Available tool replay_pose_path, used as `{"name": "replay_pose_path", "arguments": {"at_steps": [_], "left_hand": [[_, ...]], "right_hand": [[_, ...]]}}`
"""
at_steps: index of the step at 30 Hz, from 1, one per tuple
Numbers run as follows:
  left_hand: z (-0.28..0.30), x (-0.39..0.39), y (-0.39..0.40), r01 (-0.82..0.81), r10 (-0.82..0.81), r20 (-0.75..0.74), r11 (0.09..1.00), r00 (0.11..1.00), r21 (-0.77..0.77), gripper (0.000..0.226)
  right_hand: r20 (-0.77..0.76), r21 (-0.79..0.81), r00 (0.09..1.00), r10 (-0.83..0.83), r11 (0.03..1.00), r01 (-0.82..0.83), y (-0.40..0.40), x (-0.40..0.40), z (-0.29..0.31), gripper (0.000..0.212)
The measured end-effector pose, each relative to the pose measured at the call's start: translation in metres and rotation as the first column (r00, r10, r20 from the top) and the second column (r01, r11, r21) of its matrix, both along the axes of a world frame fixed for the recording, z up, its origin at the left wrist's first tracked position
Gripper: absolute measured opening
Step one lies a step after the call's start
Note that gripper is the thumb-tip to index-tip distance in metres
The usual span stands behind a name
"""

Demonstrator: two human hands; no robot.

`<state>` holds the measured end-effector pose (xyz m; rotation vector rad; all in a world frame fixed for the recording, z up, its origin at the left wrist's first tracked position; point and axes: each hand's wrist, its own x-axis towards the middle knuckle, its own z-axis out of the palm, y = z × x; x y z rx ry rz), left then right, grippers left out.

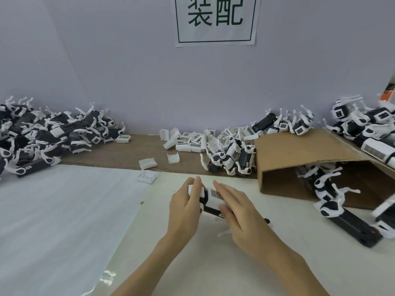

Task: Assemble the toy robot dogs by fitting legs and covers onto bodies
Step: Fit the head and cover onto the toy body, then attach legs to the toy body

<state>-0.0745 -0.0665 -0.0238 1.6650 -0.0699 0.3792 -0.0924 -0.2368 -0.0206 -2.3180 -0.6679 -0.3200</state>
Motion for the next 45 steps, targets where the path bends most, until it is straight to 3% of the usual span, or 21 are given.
{"name": "replay_pose_path", "arguments": {"at_steps": [5,8,11,14,16,18,22,26,31,33,35,37,39,41,43,44,45], "left_hand": [[0.002,-0.001,-0.001,-0.004,0.004,-0.046,1.000,0.999,-0.003,0.067],[0.005,-0.002,-0.001,0.026,-0.026,-0.066,1.000,0.997,0.004,0.077],[0.009,-0.002,0.000,0.132,-0.135,-0.091,0.990,0.987,-0.040,0.079],[0.008,-0.002,0.002,0.212,-0.208,-0.090,0.977,0.974,0.037,0.054],[0.009,-0.002,0.005,0.199,-0.196,-0.049,0.976,0.979,0.091,0.037],[0.011,-0.002,0.013,0.219,-0.227,0.029,0.960,0.973,0.173,0.025],[0.013,-0.002,0.026,0.280,-0.326,0.077,0.893,0.942,0.352,0.023],[0.015,0.000,0.032,0.185,-0.274,0.112,0.847,0.955,0.498,0.041],[0.019,0.003,0.035,0.207,-0.311,0.158,0.862,0.937,0.463,0.029],[0.017,0.005,0.030,0.207,-0.303,0.166,0.877,0.938,0.434,0.026],[0.013,0.007,0.024,0.210,-0.267,0.135,0.920,0.954,0.332,0.020],[0.006,0.007,0.021,0.227,-0.248,0.081,0.952,0.965,0.206,0.014],[0.001,0.009,0.021,0.187,-0.203,0.064,0.964,0.977,0.189,0.020],[0.001,0.011,0.023,0.131,-0.136,0.034,0.984,0.990,0.119,0.039],[0.005,0.015,0.029,0.055,-0.054,0.018,0.998,0.998,-0.030,0.049],[0.006,0.018,0.033,0.010,-0.009,0.020,0.997,1.000,-0.075,0.049],[0.006,0.021,0.037,-0.028,0.029,0.015,0.996,0.999,-0.088,0.049]], "right_hand": [[0.214,-0.101,0.973,-0.085,0.989,0.109,0.018,-0.006,-0.011,0.073],[0.358,-0.057,0.921,-0.152,0.981,0.184,0.024,0.000,-0.013,0.065],[0.393,-0.062,0.906,-0.157,0.979,0.196,0.021,0.003,-0.015,0.063],[0.246,-0.008,0.954,-0.171,0.984,0.178,0.015,0.003,-0.014,0.060],[-0.040,0.160,0.998,-0.053,0.985,0.059,0.008,0.003,-0.009,0.055],[-0.249,0.354,0.965,0.083,0.935,0.011,-0.001,0.002,-0.001,0.043],[-0.280,0.207,0.957,0.075,0.978,-0.016,-0.017,0.004,0.009,0.021],[-0.275,0.298,0.961,0.033,0.953,0.053,-0.012,-0.001,0.007,0.014],[-0.131,0.271,0.989,-0.063,0.958,0.097,-0.011,0.001,0.007,0.017],[-0.152,0.274,0.987,-0.048,0.958,0.089,-0.014,0.002,0.007,0.019],[-0.234,0.229,0.972,-0.018,0.971,0.073,-0.013,0.000,0.006,0.031],[-0.205,0.079,0.974,-0.091,0.991,0.110,-0.007,-0.001,-0.001,0.050],[-0.063,0.018,0.985,-0.161,0.987,0.162,-0.002,0.003,-0.005,0.048],[-0.013,0.030,0.981,-0.195,0.980,0.195,-0.006,0.013,0.006,0.035],[-0.118,0.161,0.971,-0.208,0.961,0.226,-0.020,0.033,0.034,0.027],[-0.191,0.308,0.959,-0.210,0.915,0.261,-0.033,0.047,0.055,0.026],[-0.264,0.513,0.944,-0.199,0.800,0.311,-0.047,0.060,0.079,0.029]]}}
